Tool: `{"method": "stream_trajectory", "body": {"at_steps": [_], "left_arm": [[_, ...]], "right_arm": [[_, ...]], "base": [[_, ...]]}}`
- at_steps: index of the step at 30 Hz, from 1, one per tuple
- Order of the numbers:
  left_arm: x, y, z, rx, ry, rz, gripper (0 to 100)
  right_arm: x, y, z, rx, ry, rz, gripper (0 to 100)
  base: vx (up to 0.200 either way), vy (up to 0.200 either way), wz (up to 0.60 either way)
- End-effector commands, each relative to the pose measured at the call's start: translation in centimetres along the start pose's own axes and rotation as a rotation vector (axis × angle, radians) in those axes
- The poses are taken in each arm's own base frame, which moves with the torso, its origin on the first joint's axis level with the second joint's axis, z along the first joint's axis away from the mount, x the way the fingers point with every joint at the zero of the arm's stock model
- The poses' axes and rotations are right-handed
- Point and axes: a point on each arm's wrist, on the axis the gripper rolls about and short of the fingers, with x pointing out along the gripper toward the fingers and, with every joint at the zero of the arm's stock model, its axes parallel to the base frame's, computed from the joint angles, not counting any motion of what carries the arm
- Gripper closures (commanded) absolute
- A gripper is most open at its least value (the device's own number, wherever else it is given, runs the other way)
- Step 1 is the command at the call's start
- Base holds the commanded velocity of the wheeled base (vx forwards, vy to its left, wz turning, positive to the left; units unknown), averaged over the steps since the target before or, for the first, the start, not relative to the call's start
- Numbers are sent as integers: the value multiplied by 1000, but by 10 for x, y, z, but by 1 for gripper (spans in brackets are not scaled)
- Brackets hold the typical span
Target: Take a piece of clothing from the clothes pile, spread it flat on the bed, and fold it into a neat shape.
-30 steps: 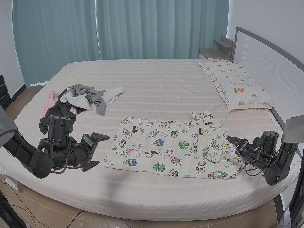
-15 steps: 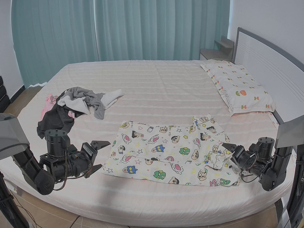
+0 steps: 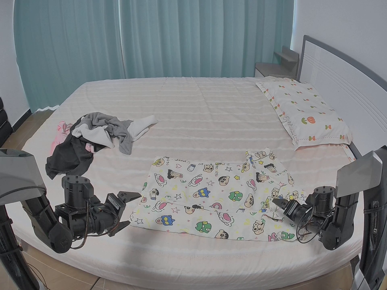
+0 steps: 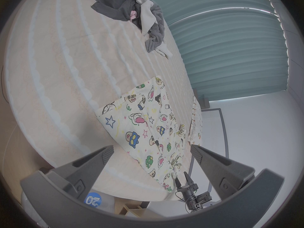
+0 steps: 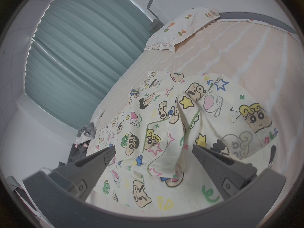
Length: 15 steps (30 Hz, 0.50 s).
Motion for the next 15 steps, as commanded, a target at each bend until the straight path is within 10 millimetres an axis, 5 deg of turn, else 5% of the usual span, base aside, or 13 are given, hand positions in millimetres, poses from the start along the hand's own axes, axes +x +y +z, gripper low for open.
{"method": "stream_trajectory", "body": {"at_steps": [1, 9, 10, 15], "left_arm": [[2, 3, 0, -2, 5, 12, 0], [3, 3, 0, -1, 5, 12, 0], [3, 3, 0, -1, 5, 12, 0], [3, 3, 0, -1, 5, 12, 0]], "right_arm": [[12, -4, -7, -14, 0, -5, 0], [19, -1, -7, -20, -7, 16, 0], [20, 0, -7, -20, -10, 18, 100], [18, 0, -6, -20, -11, 17, 100]], "base": [[0, 0, 0], [0, 0, 0], [0, 0, 0], [0, 0, 0]]}}
